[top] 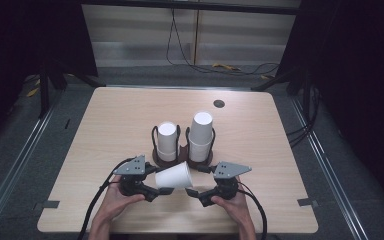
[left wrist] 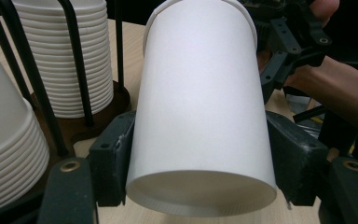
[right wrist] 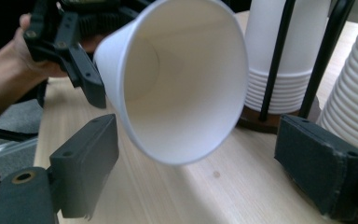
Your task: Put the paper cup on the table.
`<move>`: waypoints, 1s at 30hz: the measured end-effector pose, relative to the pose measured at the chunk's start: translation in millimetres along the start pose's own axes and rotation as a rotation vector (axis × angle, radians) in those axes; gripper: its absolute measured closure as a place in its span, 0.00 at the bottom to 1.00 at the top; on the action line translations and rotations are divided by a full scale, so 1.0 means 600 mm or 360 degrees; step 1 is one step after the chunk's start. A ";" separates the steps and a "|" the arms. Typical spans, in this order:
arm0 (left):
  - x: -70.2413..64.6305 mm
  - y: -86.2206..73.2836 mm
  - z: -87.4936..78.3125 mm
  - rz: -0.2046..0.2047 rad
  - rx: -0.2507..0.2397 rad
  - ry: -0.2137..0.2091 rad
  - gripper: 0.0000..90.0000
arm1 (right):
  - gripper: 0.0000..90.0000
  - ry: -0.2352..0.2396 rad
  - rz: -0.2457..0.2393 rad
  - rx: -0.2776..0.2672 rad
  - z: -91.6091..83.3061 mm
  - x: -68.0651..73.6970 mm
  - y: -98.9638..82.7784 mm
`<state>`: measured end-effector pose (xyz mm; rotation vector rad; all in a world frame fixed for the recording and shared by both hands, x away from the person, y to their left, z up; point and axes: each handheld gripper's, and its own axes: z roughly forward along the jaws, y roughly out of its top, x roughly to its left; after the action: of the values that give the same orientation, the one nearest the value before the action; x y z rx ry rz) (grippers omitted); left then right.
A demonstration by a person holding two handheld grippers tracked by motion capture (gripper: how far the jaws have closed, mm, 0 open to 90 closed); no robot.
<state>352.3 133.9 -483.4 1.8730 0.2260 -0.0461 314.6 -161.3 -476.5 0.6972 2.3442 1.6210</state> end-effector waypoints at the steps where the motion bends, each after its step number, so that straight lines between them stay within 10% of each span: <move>1: -0.001 -0.001 0.002 -0.0001 -0.0008 0.0000 0.36 | 0.15 0.0006 -0.0001 -0.0017 0.000 -0.001 0.001; 30: -0.003 0.002 0.021 0.0042 0.0006 -0.0058 0.36 | 0.15 0.0281 0.0015 -0.0033 0.032 -0.018 0.023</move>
<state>351.8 121.3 -486.3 1.8772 0.1763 -0.0630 335.6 -146.6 -472.0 0.5837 2.4430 1.7754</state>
